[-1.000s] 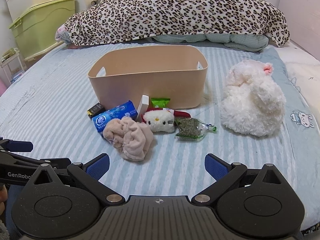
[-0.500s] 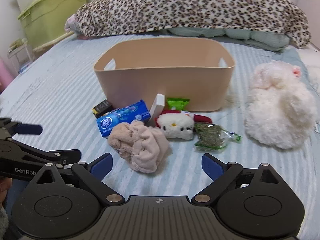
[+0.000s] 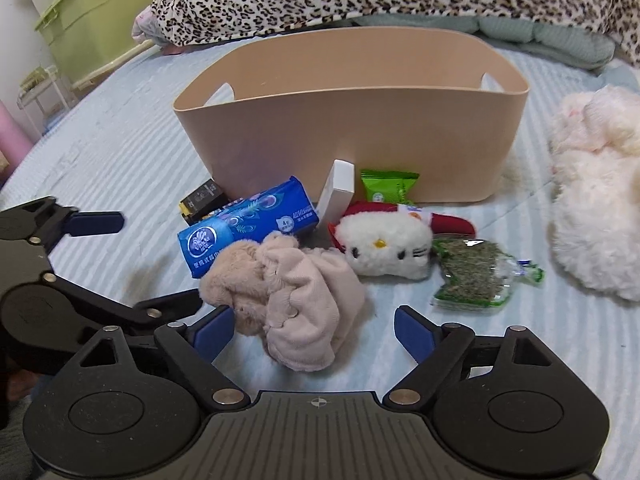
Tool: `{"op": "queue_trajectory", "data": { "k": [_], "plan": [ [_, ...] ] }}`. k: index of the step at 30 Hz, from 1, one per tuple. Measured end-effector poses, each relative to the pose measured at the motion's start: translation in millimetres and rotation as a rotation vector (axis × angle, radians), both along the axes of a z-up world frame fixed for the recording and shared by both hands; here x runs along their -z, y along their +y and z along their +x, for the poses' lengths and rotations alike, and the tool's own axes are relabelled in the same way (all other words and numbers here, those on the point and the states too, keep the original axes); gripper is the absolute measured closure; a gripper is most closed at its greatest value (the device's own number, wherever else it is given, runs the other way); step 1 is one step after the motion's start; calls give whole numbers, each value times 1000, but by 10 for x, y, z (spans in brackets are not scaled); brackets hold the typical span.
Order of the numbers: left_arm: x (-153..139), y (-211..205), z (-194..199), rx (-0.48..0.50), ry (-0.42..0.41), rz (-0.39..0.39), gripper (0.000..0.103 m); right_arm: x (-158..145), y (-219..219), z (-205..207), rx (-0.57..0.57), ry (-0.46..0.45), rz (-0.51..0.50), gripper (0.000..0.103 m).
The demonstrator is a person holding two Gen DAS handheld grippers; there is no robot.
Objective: Organize objects
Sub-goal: 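Grasp the blue tissue pack with the left tool while the right tool grasps the beige cloth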
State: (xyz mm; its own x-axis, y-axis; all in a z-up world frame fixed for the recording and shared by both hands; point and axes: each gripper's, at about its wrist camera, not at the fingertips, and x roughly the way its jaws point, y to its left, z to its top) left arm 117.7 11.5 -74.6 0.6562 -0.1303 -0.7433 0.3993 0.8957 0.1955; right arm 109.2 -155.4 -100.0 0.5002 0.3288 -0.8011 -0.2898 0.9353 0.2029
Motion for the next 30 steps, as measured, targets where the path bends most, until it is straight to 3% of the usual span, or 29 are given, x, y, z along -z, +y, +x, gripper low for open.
{"op": "queue_trajectory", "data": {
  "k": [5,10,11,14,20,30],
  "plan": [
    [75,-78,123,74,10,10,32,55,14,114,-12,15,34,25],
    [93,-80,188,107,29,-34,64,100,2,173,-16,57,87,60],
    [92,-77,200,101,40,-45,65,94,4,168,-30,64,100,73],
    [76,-59,186,93,36,-66,68,62,40,132,-41,51,82,84],
    [22,13,109,42,41,-79,71,-80,-19,12,0,-12,77,91],
    [-281,221,-99,9,-4,-143,75,-488,-280,-192,53,-103,83,91]
  ]
}}
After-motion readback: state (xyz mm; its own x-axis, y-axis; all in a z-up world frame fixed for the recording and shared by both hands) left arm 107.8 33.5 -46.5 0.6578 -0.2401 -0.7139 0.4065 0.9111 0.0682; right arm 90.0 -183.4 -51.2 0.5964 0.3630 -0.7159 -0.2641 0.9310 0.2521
